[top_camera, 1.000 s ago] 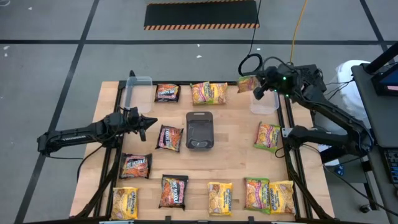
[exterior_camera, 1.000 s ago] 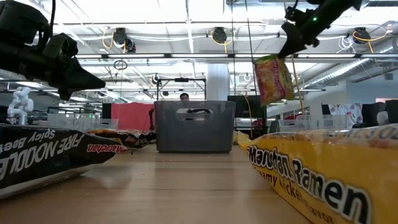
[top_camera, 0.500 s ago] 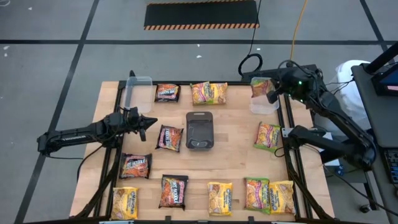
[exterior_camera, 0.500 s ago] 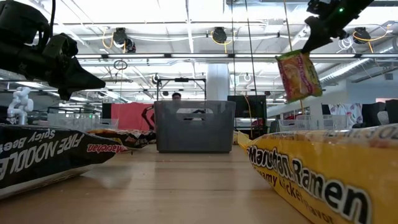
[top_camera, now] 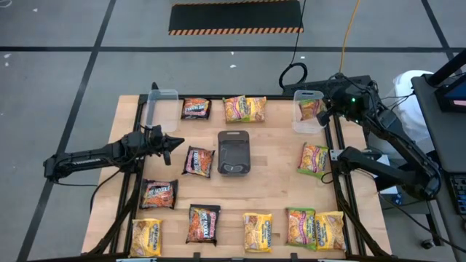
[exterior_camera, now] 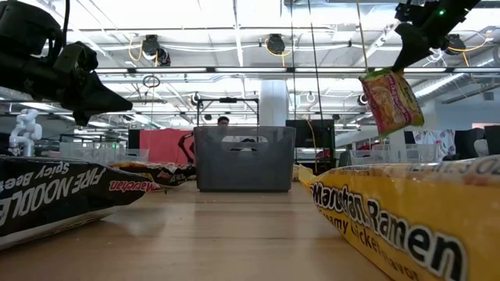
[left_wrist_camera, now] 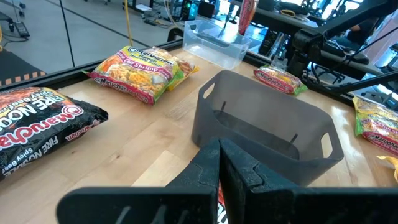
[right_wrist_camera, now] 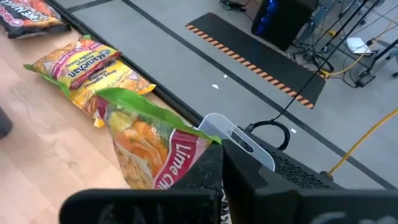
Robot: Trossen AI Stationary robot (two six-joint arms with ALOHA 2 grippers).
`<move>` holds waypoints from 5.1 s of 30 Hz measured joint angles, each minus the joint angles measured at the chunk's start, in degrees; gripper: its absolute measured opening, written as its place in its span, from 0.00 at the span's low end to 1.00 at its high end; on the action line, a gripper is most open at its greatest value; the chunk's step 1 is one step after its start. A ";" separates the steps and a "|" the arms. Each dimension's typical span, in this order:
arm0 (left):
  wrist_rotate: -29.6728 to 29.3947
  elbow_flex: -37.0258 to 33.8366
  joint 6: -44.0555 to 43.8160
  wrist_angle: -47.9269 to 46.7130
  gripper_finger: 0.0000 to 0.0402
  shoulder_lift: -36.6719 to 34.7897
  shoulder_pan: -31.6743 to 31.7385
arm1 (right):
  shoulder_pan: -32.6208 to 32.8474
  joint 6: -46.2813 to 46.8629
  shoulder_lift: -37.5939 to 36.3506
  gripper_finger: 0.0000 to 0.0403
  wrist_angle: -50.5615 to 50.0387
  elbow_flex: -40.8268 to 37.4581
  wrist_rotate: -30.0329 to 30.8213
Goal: Sort Maruchan noodles
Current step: Put the middle left green noodle pack into the right transparent bin
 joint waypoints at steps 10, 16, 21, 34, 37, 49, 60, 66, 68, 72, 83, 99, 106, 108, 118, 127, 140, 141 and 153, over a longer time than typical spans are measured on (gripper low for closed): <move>0.01 0.00 0.00 0.00 0.01 0.01 0.00 | 0.00 1.76 -0.29 0.00 3.59 -7.95 -1.64; 0.00 0.00 -0.06 0.04 0.01 0.00 0.00 | 0.01 2.04 -0.46 0.00 9.60 -12.61 -3.56; 0.01 0.00 -0.13 0.07 0.01 0.01 0.00 | 0.04 2.09 -0.51 0.00 11.37 -14.30 -4.71; 0.00 0.00 -0.24 0.09 0.01 0.01 -0.01 | 0.02 2.56 -3.23 0.00 10.99 -17.62 -4.56; 0.00 0.00 -0.24 0.10 0.01 0.02 -0.01 | 0.02 2.16 -3.93 0.00 10.42 -17.62 -4.53; 0.00 0.00 -0.22 0.11 0.01 0.02 0.00 | 0.02 2.82 -5.96 0.00 8.39 -17.62 -4.50; 0.00 -0.01 -0.22 0.13 0.01 0.02 0.00 | 0.02 5.48 -6.41 0.00 8.21 -17.62 -6.20; 0.00 0.00 -0.20 0.13 0.01 0.02 0.00 | 0.02 6.04 -10.34 0.00 10.35 -19.03 -10.46; 0.00 0.00 -0.20 0.13 0.01 0.02 -0.01 | 0.04 6.09 -12.36 0.00 11.72 -20.14 -10.85; 0.00 -0.01 -0.20 0.15 0.01 0.00 -0.01 | 0.04 5.96 -15.48 0.00 13.15 -21.29 -10.84; -0.22 0.00 -0.20 0.17 0.01 0.00 -0.01 | 0.04 7.21 -19.22 0.00 13.27 -21.42 -10.48; -0.24 -0.02 -0.22 0.28 0.01 0.01 0.00 | 0.02 9.18 -15.29 0.00 15.50 -25.02 -5.96; -0.24 -0.02 -1.62 0.31 0.01 0.01 -0.01 | 0.04 10.59 -15.35 0.00 21.09 -30.14 -6.24; -0.22 -0.02 -1.64 0.31 0.01 0.00 -0.01 | 0.04 10.55 -15.35 0.00 22.02 -30.38 -6.24; -0.24 -0.02 -1.57 0.33 0.01 0.01 0.01 | 0.04 8.91 -15.37 0.00 24.52 -30.42 -6.20; -0.23 -0.02 -1.52 0.33 0.01 0.02 0.00 | 0.05 9.06 -15.37 0.00 24.65 -30.42 -6.04; -0.22 -0.02 -2.01 0.35 0.01 0.00 0.01 | 1.60 10.42 -17.96 0.00 41.62 -39.10 -13.44; -0.23 -0.02 -2.37 0.35 0.01 0.00 0.01 | 1.64 10.42 -18.19 0.00 41.58 -39.43 -13.37; -0.25 -0.02 -3.26 0.37 0.01 0.01 0.00 | 1.66 9.97 -18.43 0.00 40.88 -39.98 -9.89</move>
